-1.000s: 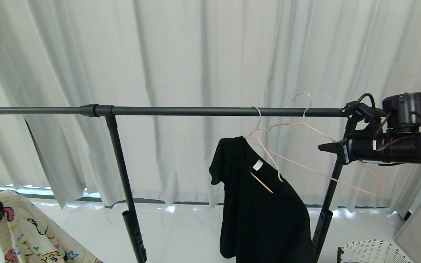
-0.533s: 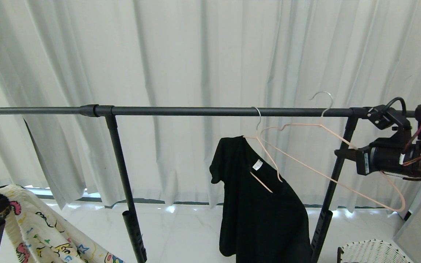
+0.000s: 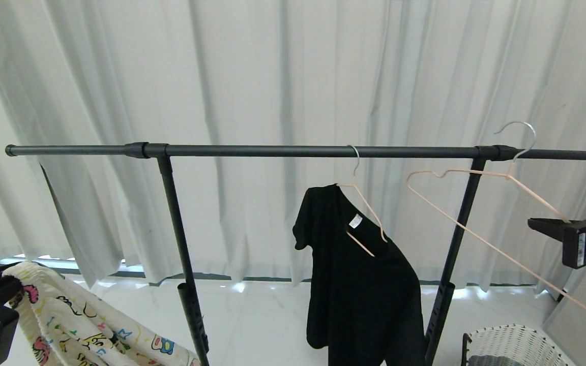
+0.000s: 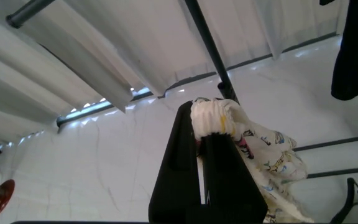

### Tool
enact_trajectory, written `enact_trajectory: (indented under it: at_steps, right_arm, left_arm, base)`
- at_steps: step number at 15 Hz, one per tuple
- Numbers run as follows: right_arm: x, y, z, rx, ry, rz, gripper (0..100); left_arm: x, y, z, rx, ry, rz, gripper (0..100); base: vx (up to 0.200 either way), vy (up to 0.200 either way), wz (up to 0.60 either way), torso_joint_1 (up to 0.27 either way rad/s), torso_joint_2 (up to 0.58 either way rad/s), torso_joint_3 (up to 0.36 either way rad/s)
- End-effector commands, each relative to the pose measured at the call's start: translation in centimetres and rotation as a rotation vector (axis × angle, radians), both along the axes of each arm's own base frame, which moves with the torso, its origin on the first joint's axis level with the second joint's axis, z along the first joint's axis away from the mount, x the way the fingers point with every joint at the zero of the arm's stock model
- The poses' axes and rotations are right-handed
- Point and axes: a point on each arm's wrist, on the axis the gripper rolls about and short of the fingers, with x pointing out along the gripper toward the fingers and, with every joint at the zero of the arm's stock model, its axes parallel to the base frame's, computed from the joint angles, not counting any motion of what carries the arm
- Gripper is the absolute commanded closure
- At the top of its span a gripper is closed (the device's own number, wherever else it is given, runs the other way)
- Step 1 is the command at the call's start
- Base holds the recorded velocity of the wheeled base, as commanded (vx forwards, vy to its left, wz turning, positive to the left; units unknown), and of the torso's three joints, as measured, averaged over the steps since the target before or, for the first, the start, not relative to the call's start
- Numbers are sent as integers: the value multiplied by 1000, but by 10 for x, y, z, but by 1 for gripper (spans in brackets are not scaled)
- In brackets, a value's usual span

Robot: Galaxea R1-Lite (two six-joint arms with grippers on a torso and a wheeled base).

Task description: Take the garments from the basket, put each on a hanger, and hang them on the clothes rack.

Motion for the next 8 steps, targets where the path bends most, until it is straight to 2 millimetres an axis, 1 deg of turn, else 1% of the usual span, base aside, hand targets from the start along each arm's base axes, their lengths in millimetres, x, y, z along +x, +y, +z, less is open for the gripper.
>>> enact_trajectory:
  at_steps: [1, 4, 8]
  right_arm:
    - [-19, -1, 2, 0, -31, 2, 100]
    - [-35, 0, 3, -12, -14, 17, 100]
    - [-44, 5, 8, -5, -42, 62, 100]
  left_arm:
    - [0, 0, 0, 0, -1, 0, 100]
    - [-1, 0, 0, -3, -3, -1, 100]
    - [-1, 0, 1, -4, -4, -1, 100]
  base:
    - [-200, 0, 0, -17, -7, 12]
    - [-200, 0, 0, -1, -1, 1]
    - [-200, 0, 0, 0, 2, 0]
